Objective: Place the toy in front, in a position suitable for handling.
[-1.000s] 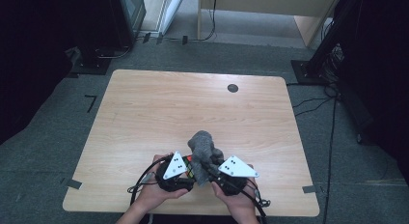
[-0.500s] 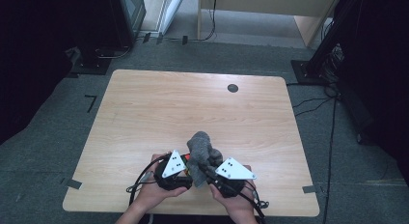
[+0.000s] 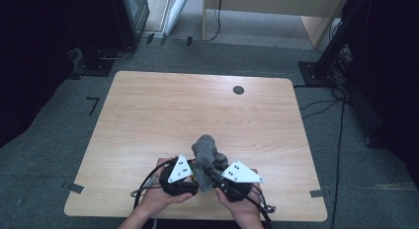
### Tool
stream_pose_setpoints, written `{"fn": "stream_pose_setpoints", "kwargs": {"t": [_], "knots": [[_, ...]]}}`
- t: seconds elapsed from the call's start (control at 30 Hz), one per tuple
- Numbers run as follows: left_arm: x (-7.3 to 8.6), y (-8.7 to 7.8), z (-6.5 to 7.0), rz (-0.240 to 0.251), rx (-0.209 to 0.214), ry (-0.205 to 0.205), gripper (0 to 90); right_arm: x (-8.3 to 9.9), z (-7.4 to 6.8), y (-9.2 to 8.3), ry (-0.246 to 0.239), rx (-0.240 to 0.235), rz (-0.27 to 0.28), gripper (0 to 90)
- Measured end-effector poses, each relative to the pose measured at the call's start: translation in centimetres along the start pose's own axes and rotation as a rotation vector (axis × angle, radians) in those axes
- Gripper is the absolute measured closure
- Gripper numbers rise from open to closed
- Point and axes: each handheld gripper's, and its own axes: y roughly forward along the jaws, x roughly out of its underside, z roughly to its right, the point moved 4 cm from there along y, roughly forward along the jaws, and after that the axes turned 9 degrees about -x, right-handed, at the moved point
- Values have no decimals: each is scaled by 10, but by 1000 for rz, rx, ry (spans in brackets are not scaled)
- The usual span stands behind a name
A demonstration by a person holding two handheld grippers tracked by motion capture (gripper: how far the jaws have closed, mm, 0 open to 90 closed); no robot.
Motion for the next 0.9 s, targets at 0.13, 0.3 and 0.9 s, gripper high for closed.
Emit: {"fn": "stream_pose_setpoints", "kwargs": {"t": [0.13, 0.3, 0.9], "knots": [[-3, -2, 4, 16, 19, 13, 337, -3, 2, -2, 5, 4, 4, 724], [-3, -7, -10, 21, -14, -33, 337, 2, 20, -8, 60, 68, 1, 727], [-3, -5, -7, 11, -33, -26, 337, 1, 14, -6, 62, 45, 7, 726]]}}
